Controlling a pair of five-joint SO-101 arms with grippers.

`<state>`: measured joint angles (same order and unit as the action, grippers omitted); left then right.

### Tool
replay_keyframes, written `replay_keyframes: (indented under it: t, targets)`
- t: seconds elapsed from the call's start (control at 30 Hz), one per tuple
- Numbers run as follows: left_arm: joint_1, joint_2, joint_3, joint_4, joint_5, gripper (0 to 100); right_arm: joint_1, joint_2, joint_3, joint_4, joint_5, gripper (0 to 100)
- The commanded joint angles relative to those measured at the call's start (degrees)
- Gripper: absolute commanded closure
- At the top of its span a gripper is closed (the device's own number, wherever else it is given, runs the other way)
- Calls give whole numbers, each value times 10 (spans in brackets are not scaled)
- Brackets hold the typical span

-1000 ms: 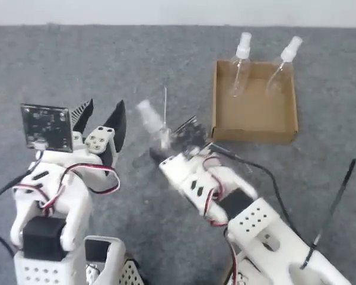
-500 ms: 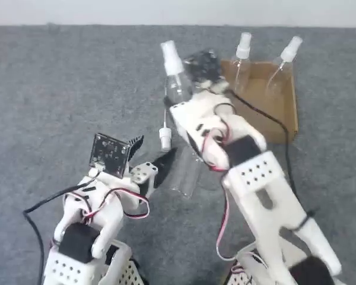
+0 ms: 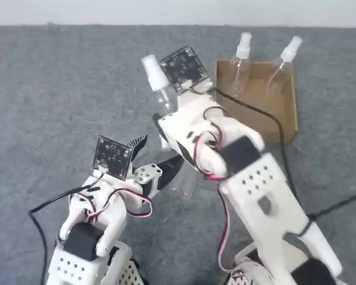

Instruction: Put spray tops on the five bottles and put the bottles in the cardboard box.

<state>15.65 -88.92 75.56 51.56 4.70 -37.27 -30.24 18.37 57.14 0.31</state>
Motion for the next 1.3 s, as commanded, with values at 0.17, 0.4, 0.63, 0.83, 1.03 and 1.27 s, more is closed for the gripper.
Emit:
replay_keyframes:
  t: [0.17, 0.4, 0.63, 0.83, 1.03, 1.27]
  targets:
    - [-4, -4, -5, -19, -4, 695, -4, -105, -38, 71, -3, 992]
    - [-4, -4, -5, -19, -4, 695, -4, -131, -38, 102, -3, 992]
    - [-4, -7, 1, -16, -4, 695, 105, -133, -40, 87, 0, 992]
    - [-4, -7, 19, -18, -4, 696, 248, -132, 22, -18, 34, 992]
    - [-30, -7, 28, -37, -5, 776, 305, -132, 165, -197, 34, 992]
    - [-62, -7, 61, -97, -2, 912, 305, -64, 229, -350, 30, 992]
